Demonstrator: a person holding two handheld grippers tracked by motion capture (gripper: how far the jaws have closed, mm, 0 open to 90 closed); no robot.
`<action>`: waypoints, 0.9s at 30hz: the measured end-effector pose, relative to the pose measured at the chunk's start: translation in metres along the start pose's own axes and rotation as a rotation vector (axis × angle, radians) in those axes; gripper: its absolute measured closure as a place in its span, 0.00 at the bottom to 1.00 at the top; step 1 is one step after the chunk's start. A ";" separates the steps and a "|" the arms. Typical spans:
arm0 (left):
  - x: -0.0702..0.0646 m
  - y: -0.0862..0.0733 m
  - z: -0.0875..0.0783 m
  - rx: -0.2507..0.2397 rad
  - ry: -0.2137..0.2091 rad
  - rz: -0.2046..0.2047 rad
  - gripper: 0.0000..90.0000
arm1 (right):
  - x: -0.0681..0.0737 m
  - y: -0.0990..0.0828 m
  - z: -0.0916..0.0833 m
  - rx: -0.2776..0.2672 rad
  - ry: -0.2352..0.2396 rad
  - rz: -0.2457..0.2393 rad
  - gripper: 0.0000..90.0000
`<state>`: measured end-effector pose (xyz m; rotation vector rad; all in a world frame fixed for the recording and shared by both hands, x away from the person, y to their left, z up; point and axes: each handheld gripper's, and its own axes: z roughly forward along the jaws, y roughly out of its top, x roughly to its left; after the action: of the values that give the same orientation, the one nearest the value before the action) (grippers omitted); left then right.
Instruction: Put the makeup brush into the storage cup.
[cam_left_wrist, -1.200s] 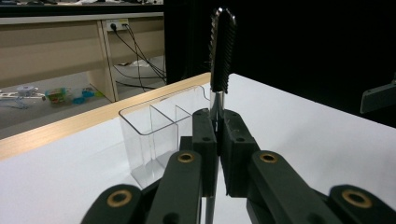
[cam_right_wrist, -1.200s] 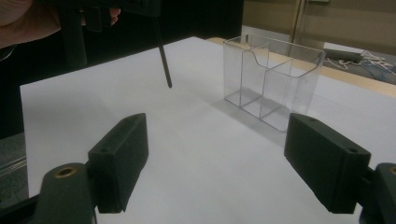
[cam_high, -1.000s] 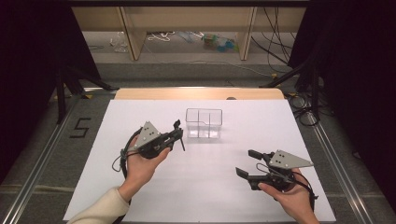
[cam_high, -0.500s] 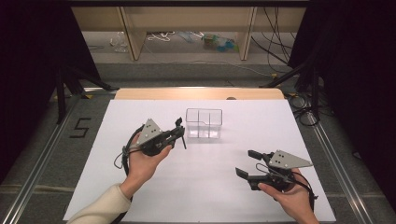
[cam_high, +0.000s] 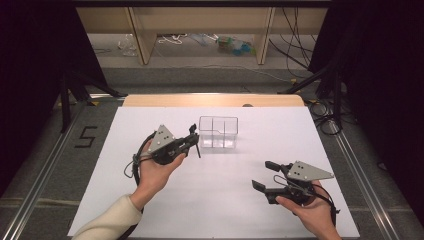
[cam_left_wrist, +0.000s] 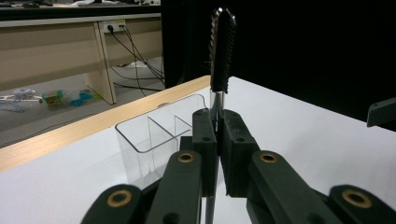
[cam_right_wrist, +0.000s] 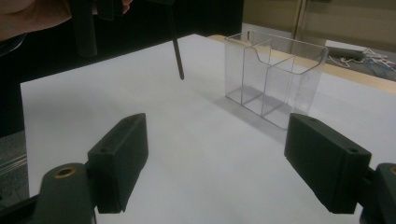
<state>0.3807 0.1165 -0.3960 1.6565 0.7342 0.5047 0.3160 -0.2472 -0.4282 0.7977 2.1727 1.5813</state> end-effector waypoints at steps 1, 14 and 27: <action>0.001 0.001 0.000 0.003 0.001 0.005 0.95 | 0.000 0.000 0.000 0.000 0.000 0.000 0.25; 0.002 0.006 0.004 -0.005 0.001 0.006 0.95 | 0.000 0.001 -0.002 0.030 -0.006 0.000 0.25; 0.003 0.009 0.008 -0.009 0.001 -0.002 0.95 | 0.000 -0.001 0.001 0.008 0.011 0.008 0.25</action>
<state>0.3900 0.1124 -0.3886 1.6475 0.7333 0.5069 0.3164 -0.2468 -0.4292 0.8032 2.1873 1.5858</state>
